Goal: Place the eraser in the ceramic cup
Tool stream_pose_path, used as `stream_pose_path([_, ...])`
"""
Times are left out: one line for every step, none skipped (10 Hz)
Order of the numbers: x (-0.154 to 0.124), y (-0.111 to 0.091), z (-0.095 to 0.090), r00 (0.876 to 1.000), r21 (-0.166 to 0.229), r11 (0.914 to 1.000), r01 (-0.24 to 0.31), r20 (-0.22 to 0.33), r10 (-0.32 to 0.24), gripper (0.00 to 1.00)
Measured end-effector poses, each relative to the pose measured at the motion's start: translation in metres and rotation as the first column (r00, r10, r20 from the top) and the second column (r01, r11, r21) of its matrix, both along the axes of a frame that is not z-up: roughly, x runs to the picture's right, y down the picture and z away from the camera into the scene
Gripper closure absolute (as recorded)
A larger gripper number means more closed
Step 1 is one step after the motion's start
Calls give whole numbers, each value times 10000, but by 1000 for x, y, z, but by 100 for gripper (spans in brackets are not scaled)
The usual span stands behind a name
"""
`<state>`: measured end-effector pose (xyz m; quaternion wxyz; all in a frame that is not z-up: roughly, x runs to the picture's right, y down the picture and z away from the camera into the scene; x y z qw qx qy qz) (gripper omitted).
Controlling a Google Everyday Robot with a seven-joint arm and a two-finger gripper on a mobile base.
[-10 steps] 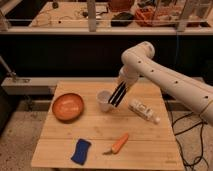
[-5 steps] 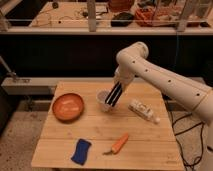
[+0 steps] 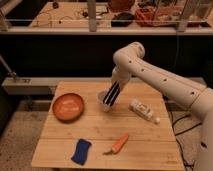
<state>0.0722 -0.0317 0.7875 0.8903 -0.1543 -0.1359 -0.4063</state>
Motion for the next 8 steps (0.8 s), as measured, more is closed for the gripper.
stream_pose_path([0,0,1,10000,-15,10000,-16,23,16,97])
stream_pose_path([0,-2,3,10000,-23,10000,-34,59,35,97])
stream_pose_path([-2,-1,4,10000,-46,10000,-43,86,43,97])
stream_pose_path([-4,-1,5,9999,-56,10000,-42,110,43,97])
stream_pose_path([-6,-1,6,9999,-58,10000,-29,136,30,97])
stream_pose_path([-7,-1,7,9998,-70,10000,-27,172,28,97])
stream_pose_path([-7,-2,8,9998,-56,10000,-34,172,35,97])
stream_pose_path([-6,-2,9,9998,-58,10000,-55,178,56,97])
